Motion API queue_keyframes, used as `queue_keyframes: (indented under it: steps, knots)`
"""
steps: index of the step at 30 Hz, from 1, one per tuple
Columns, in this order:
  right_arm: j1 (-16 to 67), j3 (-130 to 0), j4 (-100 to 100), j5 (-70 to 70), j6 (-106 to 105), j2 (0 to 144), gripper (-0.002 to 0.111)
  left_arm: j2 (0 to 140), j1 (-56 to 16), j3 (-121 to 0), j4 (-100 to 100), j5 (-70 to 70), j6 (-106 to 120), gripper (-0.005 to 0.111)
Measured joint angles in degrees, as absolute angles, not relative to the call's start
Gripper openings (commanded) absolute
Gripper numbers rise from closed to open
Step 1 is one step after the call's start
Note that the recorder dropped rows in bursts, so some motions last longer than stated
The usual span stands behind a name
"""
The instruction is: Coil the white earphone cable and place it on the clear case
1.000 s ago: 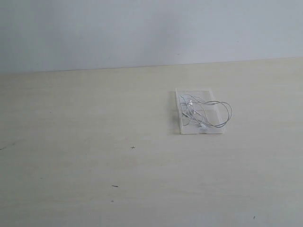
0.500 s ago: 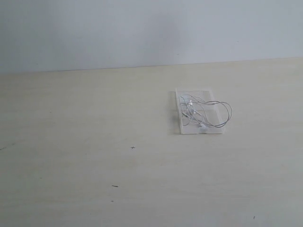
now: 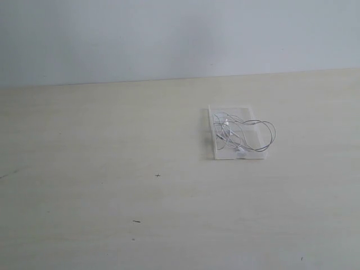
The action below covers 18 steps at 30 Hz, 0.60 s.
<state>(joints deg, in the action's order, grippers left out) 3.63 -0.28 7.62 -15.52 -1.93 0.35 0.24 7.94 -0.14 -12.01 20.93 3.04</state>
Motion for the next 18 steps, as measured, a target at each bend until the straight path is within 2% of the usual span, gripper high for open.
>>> queue_keyframes:
  steps: [18]
  knots:
    - [3.6, -0.3, 7.6, -15.5, -1.9, 0.3, 0.0, 0.2, 7.9, -0.1, -6.5, 20.9, 1.5, 0.0]
